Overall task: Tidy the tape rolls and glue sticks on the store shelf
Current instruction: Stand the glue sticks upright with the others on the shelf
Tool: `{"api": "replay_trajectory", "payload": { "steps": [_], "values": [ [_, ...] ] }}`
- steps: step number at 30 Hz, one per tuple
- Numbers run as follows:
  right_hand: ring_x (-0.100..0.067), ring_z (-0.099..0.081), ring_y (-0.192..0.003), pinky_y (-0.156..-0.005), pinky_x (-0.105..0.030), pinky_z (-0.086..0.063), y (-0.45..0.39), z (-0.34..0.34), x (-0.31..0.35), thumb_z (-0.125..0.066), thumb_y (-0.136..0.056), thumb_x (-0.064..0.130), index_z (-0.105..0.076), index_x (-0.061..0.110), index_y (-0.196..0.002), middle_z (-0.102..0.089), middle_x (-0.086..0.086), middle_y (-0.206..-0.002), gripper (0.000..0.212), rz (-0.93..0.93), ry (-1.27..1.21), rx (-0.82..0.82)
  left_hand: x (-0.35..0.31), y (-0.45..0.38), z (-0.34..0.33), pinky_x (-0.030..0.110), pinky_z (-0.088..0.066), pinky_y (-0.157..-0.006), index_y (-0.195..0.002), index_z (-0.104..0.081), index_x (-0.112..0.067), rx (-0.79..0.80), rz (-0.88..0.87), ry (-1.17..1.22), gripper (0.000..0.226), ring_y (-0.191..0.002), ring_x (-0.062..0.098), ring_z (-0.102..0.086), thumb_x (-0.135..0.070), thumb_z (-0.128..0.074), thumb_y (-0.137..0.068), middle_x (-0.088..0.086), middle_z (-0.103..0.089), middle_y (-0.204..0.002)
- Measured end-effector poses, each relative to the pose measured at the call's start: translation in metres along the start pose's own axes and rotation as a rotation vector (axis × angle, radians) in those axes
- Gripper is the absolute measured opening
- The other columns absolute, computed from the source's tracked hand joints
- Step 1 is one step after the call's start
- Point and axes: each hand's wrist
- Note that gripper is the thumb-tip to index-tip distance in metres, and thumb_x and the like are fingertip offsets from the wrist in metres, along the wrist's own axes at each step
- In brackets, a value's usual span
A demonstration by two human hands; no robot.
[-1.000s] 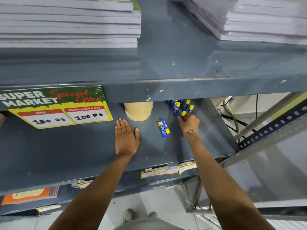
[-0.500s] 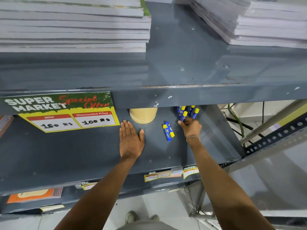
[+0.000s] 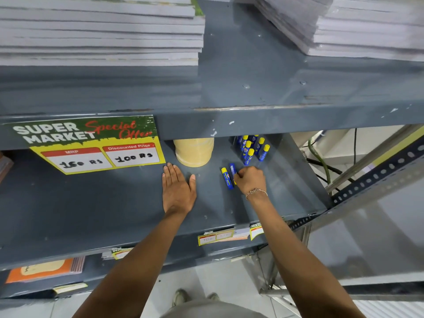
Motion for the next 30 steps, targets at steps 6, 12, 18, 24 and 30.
{"api": "replay_trajectory", "payload": {
  "steps": [6,12,18,24,30],
  "values": [
    [-0.039,-0.063,-0.101,-0.083,-0.039,-0.052,0.01,-0.003,-0.003,-0.054,-0.087,0.02,-0.066,-0.001,-0.1,-0.067,-0.023,-0.105,0.027,-0.054,0.072,-0.069,0.001,0.0,0.0,0.037,-0.003,-0.123,-0.148,-0.007,0.007,-0.003,-0.012,0.007,0.072,-0.149,0.03,-0.004,-0.045,-0.02,-0.099,0.023,-0.008,-0.159],
    [-0.04,-0.066,-0.092,-0.081,-0.036,-0.053,0.002,0.032,-0.04,-0.064,-0.083,0.018,-0.07,0.006,-0.095,-0.073,-0.023,-0.094,0.019,-0.112,-0.19,-0.273,0.0,0.0,0.0,0.037,-0.003,-0.123,-0.147,-0.008,0.008,-0.011,-0.018,-0.003,0.072,-0.149,0.031,-0.006,-0.045,-0.02,-0.099,0.024,-0.01,-0.158],
    [-0.042,-0.065,-0.085,-0.074,-0.035,-0.05,-0.026,0.05,-0.05,-0.066,-0.084,0.018,-0.068,-0.002,-0.084,-0.071,-0.027,-0.087,0.021,-0.173,-0.233,-0.296,0.001,0.001,0.001,0.038,-0.004,-0.123,-0.148,-0.007,0.007,-0.009,-0.022,-0.012,0.073,-0.149,0.031,-0.005,-0.045,-0.019,-0.099,0.024,-0.009,-0.159],
    [-0.043,-0.065,-0.088,-0.075,-0.037,-0.049,-0.047,0.034,-0.051,-0.068,-0.082,0.018,-0.068,-0.006,-0.086,-0.07,-0.03,-0.092,0.025,-0.179,-0.228,-0.192,0.002,0.0,0.0,0.036,-0.002,-0.123,-0.148,-0.005,0.006,-0.01,-0.016,0.008,0.073,-0.149,0.03,-0.003,-0.046,-0.02,-0.099,0.022,-0.006,-0.159],
    [-0.032,-0.063,-0.084,-0.074,-0.035,-0.046,-0.043,0.027,-0.057,-0.078,-0.074,0.026,-0.063,-0.004,-0.091,-0.068,-0.025,-0.09,0.038,-0.252,-0.298,-0.143,0.0,0.0,0.0,0.037,-0.003,-0.123,-0.148,-0.007,0.008,-0.021,-0.013,-0.009,0.074,-0.149,0.03,-0.004,-0.045,-0.023,-0.099,0.024,-0.008,-0.159]
  ]
}}
Point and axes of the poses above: each hand's wrist, its own y-axis away from the middle knuckle, its own z-axis out of the back of the hand, x = y × z
